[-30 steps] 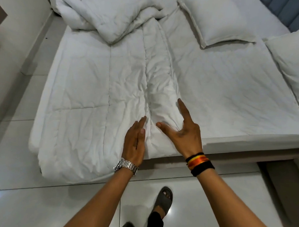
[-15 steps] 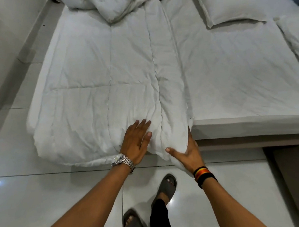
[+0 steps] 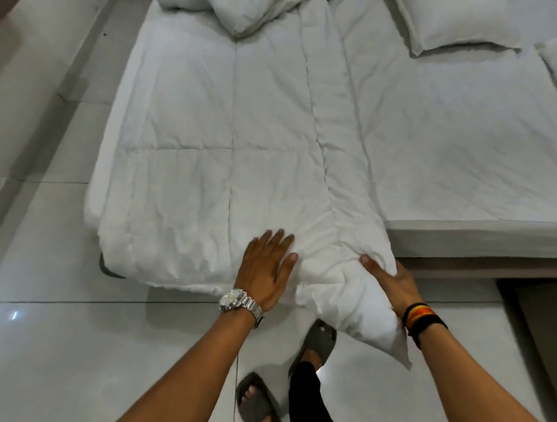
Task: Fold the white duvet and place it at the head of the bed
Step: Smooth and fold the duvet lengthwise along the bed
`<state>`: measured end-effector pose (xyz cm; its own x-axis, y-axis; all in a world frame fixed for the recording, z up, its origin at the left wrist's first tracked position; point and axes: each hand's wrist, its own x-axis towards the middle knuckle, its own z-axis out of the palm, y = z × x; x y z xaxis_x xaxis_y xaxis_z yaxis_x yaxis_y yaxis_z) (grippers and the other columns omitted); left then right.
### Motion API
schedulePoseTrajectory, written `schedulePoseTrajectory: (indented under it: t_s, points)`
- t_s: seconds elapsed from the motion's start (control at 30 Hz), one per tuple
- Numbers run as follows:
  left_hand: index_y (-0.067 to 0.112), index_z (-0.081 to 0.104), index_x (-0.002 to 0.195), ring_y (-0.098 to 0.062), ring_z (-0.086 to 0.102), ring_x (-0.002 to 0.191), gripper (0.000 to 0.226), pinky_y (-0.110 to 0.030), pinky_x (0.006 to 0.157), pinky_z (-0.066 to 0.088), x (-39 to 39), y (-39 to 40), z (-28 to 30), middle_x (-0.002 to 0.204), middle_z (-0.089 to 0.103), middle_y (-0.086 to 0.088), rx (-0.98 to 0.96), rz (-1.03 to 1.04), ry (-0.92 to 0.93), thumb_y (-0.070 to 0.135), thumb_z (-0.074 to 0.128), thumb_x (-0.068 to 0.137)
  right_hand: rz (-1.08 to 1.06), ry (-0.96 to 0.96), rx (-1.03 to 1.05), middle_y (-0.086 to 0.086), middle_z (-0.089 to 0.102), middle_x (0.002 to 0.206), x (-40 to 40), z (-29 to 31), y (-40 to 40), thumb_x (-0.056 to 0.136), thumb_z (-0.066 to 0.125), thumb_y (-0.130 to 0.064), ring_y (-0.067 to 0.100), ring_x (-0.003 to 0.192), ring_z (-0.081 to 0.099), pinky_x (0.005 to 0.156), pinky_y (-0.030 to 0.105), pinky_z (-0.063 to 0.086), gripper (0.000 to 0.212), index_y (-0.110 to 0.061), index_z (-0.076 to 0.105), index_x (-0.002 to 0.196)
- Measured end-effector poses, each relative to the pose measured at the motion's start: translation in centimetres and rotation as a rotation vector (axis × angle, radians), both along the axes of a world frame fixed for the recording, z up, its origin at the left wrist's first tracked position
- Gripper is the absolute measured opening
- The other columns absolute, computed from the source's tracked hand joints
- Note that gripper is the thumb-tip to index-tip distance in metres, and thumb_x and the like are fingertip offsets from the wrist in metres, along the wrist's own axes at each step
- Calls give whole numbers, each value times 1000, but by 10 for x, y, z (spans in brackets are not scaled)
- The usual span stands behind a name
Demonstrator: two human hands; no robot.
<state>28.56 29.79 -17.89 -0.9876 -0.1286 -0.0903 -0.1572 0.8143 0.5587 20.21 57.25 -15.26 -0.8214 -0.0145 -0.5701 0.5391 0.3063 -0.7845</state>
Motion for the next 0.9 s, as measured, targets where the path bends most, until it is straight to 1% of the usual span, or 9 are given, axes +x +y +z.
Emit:
schedulePoseTrajectory:
  t_s: [0.1, 0.2, 0.3, 0.43, 0.53, 0.57, 0.67, 0.77, 0.9]
  points:
    - [33, 31, 163, -11, 3, 161, 59, -36, 131, 0, 22, -10, -32, 174, 16, 6, -13, 19, 19, 56, 24, 109, 28, -90, -70, -14, 81, 102, 20, -19, -9, 62, 84, -78, 9, 89, 78, 69, 23, 58, 73, -37, 68, 120]
    - [32, 25, 165, -13, -4, 162, 60, -36, 131, -4, 27, -14, -54, 175, 9, 3, -67, -8, 62, 55, 22, 110, 78, -115, -115, -5, 80, 111, 39, -36, -24, 54, 87, -69, 14, 95, 77, 73, 26, 60, 85, -30, 66, 127]
    - [28, 28, 164, -19, 2, 162, 59, -44, 131, 1, 15, -11, -58, 175, 14, 0, -66, -3, 90, 49, 23, 110, 13, -137, -168, -2, 82, 105, 52, -46, -33, 60, 97, -51, 13, 90, 79, 65, 20, 61, 72, -22, 72, 120]
    - [25, 37, 161, -18, 13, 161, 56, -47, 131, 7, 11, -8, -34, 172, 26, 0, 66, 125, 199, 43, 30, 108, -75, -306, -436, 11, 79, 118, 54, -31, -18, 68, 97, -45, 26, 107, 77, 81, 35, 63, 61, -17, 81, 119]
    - [28, 40, 159, -17, 21, 159, 57, -41, 131, 7, 20, -10, -3, 168, 35, 3, 73, 130, 292, 49, 25, 109, -120, -251, -346, -10, 81, 102, 51, -15, 6, 82, 83, -43, 4, 92, 76, 64, 13, 58, 17, -31, 86, 93]
    - [28, 41, 159, -17, 22, 159, 57, -41, 130, 9, 23, -9, 5, 167, 37, 3, 61, 88, 278, 51, 24, 109, -120, -265, -271, -13, 81, 98, 51, -11, 13, 89, 76, -45, 2, 91, 75, 62, 12, 57, 18, -30, 82, 97]
    - [29, 38, 160, -18, 22, 159, 58, -45, 130, 14, 35, -5, -1, 169, 33, 4, 27, 10, 129, 54, 27, 109, -67, -341, -104, -3, 83, 94, 50, -5, 18, 69, 84, -72, 13, 80, 79, 60, 24, 59, 64, -23, 74, 108]
    - [28, 29, 164, -16, 11, 161, 59, -44, 130, 11, 63, -8, -39, 174, 18, 3, 118, 212, 60, 49, 35, 109, -85, -250, -9, -2, 83, 100, 61, -20, 16, 45, 88, -84, 18, 84, 80, 61, 28, 62, 95, -21, 71, 115]
    - [39, 15, 165, -16, -4, 162, 70, -53, 130, 9, 118, -12, -99, 176, -2, 4, 276, 617, -78, 67, 24, 101, -108, 49, 156, -10, 68, 133, 111, -65, -6, 49, 79, -92, 19, 124, 66, 91, 28, 55, 110, -33, 55, 139]
